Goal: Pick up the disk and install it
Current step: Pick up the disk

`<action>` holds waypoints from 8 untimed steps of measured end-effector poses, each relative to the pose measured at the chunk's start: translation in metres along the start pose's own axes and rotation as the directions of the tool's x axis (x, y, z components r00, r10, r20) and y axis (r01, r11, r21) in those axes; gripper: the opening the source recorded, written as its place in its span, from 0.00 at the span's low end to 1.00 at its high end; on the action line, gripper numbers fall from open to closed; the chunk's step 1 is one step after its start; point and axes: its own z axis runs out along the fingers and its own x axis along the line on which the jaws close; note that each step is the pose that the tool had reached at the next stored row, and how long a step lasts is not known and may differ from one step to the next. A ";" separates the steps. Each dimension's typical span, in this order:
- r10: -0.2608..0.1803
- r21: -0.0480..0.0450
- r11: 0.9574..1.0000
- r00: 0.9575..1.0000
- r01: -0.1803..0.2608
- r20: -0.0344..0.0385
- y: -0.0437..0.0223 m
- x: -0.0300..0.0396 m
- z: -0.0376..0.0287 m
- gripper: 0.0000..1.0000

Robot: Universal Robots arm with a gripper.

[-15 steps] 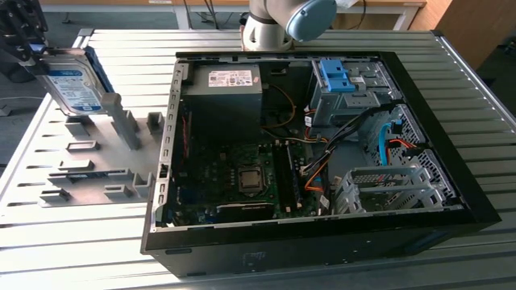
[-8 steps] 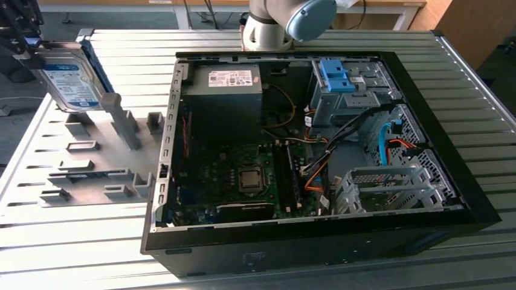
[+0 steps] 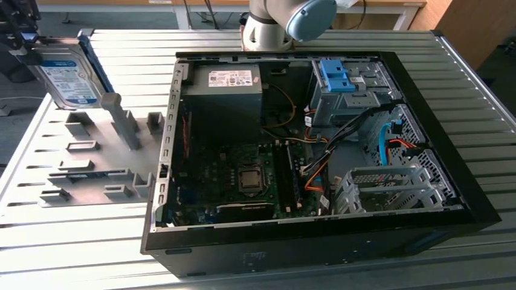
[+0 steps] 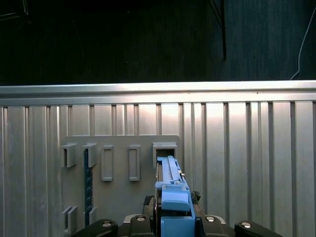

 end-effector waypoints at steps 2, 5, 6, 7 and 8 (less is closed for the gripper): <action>0.000 0.000 1.000 1.000 0.000 0.000 0.0000 0.0000 -0.0024 0.36; 0.000 0.000 1.000 1.000 0.000 0.000 -0.0001 0.0000 -0.0065 0.36; 0.000 0.000 1.000 1.000 0.000 0.000 -0.0001 0.0000 -0.0078 0.36; 0.000 0.000 1.000 1.000 0.000 0.000 -0.0001 0.0000 -0.0093 0.36; 0.000 0.000 1.000 1.000 0.000 0.000 -0.0001 0.0000 -0.0106 0.36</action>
